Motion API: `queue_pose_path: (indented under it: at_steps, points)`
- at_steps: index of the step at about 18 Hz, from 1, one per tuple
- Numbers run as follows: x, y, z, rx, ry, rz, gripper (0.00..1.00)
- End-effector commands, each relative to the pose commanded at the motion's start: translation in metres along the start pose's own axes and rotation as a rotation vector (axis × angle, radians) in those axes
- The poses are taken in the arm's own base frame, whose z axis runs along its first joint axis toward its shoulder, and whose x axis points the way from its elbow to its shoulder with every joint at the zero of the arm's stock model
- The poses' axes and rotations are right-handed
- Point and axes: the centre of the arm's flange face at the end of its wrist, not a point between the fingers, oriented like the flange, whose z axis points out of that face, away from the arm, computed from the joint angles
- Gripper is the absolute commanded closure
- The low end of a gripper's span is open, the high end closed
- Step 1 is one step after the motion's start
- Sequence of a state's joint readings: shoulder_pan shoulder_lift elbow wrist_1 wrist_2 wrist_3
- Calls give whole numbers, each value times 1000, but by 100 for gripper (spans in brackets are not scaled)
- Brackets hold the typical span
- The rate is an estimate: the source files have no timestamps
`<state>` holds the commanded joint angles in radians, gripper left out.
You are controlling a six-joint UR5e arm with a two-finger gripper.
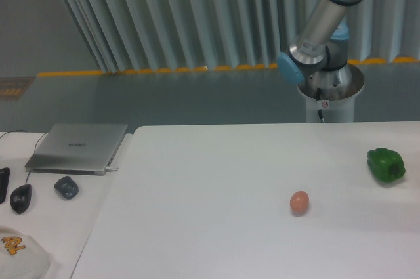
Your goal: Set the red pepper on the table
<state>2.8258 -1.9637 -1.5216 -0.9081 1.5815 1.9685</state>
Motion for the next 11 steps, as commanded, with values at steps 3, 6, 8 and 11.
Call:
queue_pose_path:
  at_steps: [3, 6, 8, 11]
  points:
    - [-2, -48, -17, 15, -16, -54, 55]
    - [-1, -84, -27, 33, -21, -97, 55]
    - [-1, -112, -31, 47, -22, -127, 54]
    - [3, -168, -32, 74, -10, -166, 54]
